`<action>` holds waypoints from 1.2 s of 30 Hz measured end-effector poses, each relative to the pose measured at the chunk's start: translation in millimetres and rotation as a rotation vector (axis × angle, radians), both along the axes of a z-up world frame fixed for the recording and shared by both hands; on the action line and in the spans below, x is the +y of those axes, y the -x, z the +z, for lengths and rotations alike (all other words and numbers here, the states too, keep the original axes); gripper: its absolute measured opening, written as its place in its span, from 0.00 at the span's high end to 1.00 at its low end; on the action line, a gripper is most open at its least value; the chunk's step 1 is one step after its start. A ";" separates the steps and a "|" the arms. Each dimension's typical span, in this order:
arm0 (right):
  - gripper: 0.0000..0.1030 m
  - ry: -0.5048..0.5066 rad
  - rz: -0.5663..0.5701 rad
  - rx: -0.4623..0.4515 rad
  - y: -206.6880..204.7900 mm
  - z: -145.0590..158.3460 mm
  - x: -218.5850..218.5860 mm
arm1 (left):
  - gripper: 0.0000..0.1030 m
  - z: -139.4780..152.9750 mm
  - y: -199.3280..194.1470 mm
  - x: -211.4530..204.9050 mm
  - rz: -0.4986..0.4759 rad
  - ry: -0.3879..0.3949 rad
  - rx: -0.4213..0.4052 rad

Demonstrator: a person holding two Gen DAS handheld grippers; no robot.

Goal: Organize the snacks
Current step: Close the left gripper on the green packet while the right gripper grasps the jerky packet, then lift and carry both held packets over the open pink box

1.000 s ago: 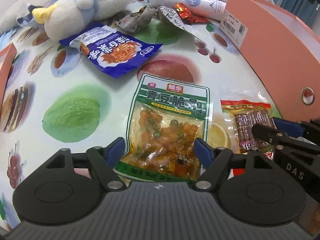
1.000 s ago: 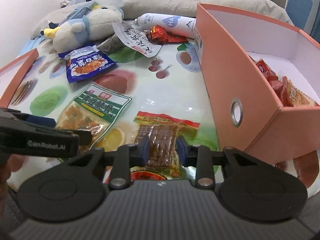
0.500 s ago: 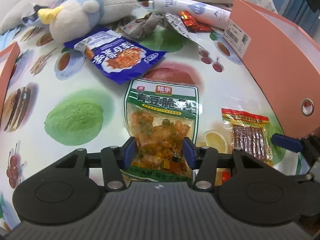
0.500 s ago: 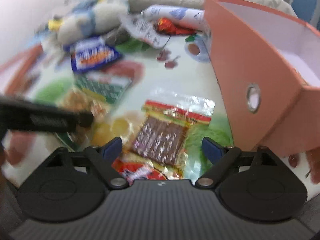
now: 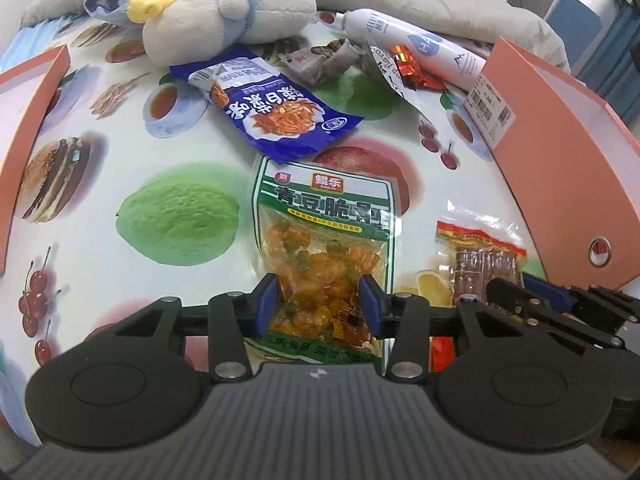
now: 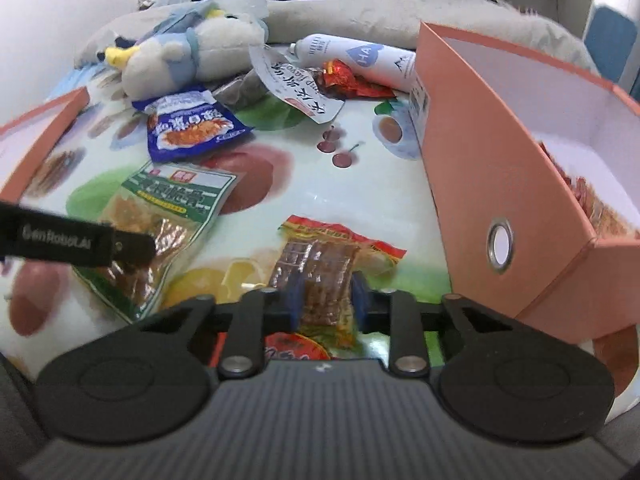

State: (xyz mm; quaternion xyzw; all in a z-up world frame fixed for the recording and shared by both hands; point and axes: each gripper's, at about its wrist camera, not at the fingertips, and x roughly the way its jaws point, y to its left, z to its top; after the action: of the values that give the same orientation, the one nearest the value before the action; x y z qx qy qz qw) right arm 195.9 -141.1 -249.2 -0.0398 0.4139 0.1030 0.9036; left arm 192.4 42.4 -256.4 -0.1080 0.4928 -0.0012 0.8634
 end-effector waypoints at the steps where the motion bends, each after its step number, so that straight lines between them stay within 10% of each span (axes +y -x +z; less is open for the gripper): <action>1: 0.75 -0.003 0.001 0.002 -0.2 -1.0 -1.5 | 0.52 0.9 0.8 1.0 0.006 0.004 -0.002; 22: 0.91 -0.320 -0.010 0.065 14.2 25.7 -30.9 | 0.55 18.1 23.2 7.2 0.060 0.159 -0.040; 36: 0.91 -0.263 0.008 -0.009 -2.0 92.0 -43.7 | 0.56 95.7 2.8 -3.1 0.051 0.168 -0.166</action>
State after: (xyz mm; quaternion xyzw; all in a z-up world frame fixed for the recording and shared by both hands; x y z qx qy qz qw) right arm 197.9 -184.7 -157.2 0.0769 0.3924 0.1598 0.9025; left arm 189.6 39.3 -160.7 -0.1918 0.4147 -0.0295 0.8890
